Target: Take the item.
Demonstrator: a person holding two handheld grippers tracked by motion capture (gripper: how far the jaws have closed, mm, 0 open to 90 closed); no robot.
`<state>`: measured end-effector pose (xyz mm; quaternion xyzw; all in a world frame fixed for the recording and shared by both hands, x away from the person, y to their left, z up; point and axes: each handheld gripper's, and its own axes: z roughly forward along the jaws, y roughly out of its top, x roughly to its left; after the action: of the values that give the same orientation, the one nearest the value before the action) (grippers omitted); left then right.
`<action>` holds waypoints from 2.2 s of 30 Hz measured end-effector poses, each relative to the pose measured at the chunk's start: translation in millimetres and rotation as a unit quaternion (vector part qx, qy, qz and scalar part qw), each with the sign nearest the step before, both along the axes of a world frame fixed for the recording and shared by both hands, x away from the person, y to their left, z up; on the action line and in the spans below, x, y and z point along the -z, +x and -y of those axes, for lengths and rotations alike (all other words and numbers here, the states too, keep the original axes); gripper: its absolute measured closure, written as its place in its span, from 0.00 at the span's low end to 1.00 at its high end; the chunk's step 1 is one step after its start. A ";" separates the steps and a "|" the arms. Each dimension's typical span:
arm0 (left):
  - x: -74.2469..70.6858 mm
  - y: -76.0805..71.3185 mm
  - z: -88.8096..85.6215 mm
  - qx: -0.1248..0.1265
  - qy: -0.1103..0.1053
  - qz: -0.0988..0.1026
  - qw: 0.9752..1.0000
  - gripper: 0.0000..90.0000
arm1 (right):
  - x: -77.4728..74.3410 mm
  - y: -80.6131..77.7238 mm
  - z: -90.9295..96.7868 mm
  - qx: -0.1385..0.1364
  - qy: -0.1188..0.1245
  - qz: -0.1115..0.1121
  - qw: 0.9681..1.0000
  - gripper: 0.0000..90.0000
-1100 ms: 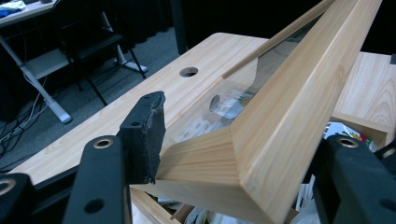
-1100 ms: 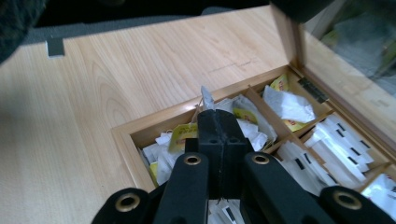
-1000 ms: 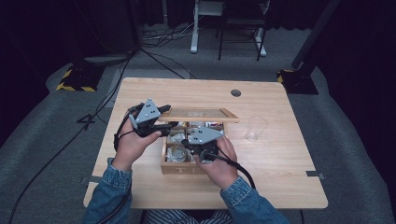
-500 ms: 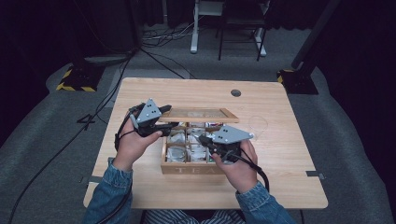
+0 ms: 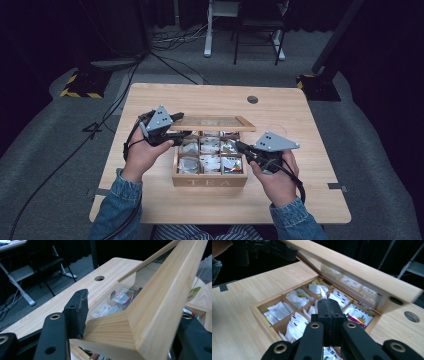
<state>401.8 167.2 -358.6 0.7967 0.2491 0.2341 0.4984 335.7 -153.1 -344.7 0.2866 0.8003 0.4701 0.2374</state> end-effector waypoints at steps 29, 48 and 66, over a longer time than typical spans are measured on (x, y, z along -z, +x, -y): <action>-1.6 1.7 2.4 0.002 0.001 0.000 1.000 0.46 | -7.9 -3.7 57.8 0.075 0.002 0.004 0.997 1.00; -0.6 0.0 2.1 -0.002 0.000 0.002 1.000 0.45 | -11.6 11.4 101.8 0.139 0.023 0.009 0.990 1.00; -0.5 0.5 1.8 -0.001 -0.002 0.001 1.000 0.45 | -5.3 50.1 122.3 0.185 0.023 0.011 0.982 1.00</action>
<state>402.3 165.4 -358.1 0.7951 0.2502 0.2350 0.5000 385.9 -275.4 -339.5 0.4304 0.7196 0.4395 0.3221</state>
